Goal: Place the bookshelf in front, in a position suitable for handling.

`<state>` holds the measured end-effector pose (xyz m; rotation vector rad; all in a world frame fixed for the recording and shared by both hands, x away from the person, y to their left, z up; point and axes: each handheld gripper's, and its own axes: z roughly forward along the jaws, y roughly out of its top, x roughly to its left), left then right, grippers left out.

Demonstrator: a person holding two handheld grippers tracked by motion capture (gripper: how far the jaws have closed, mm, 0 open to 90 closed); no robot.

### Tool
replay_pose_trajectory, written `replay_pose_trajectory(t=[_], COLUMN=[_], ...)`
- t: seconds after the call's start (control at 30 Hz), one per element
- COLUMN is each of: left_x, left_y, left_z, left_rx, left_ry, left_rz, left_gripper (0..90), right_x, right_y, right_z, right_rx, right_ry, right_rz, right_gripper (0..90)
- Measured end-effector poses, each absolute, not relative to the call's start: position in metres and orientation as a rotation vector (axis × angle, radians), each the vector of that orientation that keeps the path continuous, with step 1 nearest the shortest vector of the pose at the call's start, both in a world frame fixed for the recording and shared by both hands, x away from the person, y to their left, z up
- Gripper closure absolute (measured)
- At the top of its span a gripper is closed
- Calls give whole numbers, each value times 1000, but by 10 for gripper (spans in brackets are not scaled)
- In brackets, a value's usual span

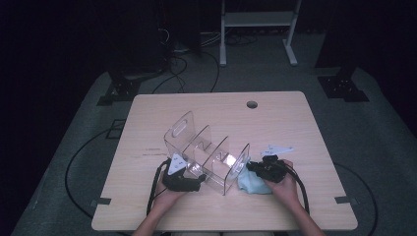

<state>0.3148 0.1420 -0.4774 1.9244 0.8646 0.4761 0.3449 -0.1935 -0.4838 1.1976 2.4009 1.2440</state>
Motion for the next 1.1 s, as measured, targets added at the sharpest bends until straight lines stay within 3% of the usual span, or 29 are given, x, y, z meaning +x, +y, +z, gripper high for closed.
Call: replay_pose_trajectory(t=[1.1], left_x=[317], left_y=[144], left_z=[-478], left_rx=[1907], left_ry=[888], left_rz=[495], left_gripper=[75], right_x=[341], right_y=[-181], right_z=[-490], right_rx=[1178], right_ry=[2458], right_rz=[1256], right_gripper=[829])
